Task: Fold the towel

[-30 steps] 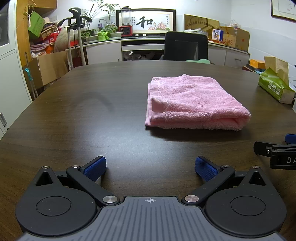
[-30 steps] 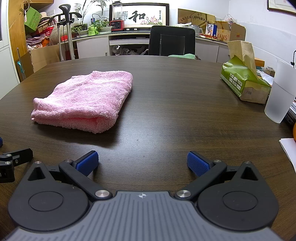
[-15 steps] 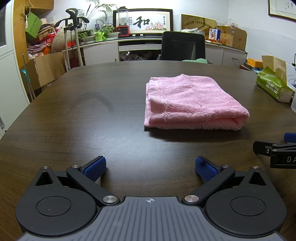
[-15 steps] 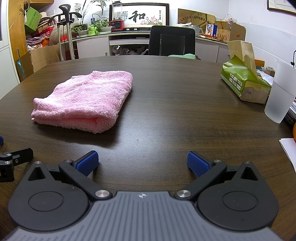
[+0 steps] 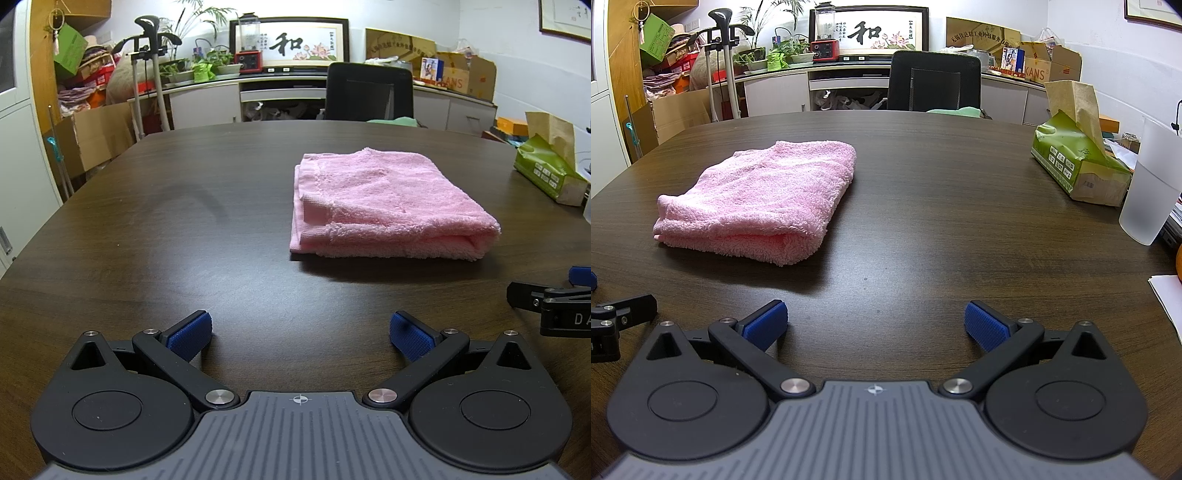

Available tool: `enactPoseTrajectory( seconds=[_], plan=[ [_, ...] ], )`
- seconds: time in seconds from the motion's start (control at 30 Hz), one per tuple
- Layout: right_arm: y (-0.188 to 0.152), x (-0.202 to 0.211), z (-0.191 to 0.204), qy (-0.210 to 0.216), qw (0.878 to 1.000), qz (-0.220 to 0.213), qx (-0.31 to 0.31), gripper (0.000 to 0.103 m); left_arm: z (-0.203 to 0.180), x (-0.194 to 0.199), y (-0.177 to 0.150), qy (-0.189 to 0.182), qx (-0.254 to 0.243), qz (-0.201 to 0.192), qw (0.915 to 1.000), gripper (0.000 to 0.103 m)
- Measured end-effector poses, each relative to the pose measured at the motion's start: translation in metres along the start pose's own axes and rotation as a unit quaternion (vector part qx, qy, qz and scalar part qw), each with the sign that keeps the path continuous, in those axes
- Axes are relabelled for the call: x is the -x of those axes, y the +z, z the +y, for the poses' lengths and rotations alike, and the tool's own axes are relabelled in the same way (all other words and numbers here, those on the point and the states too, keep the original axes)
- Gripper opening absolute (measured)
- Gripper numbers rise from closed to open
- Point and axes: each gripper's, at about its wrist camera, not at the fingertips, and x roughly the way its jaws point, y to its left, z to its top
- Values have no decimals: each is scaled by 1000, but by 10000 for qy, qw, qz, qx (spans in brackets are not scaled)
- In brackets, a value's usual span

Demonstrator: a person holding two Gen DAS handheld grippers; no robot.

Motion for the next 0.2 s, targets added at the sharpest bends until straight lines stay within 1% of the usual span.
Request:
enactPoseTrajectory(
  seconds=[0.2],
  plan=[
    [0,0,0,-1,10000,0,-1,103,1,0,0,24,13,2,10000,103]
  ],
)
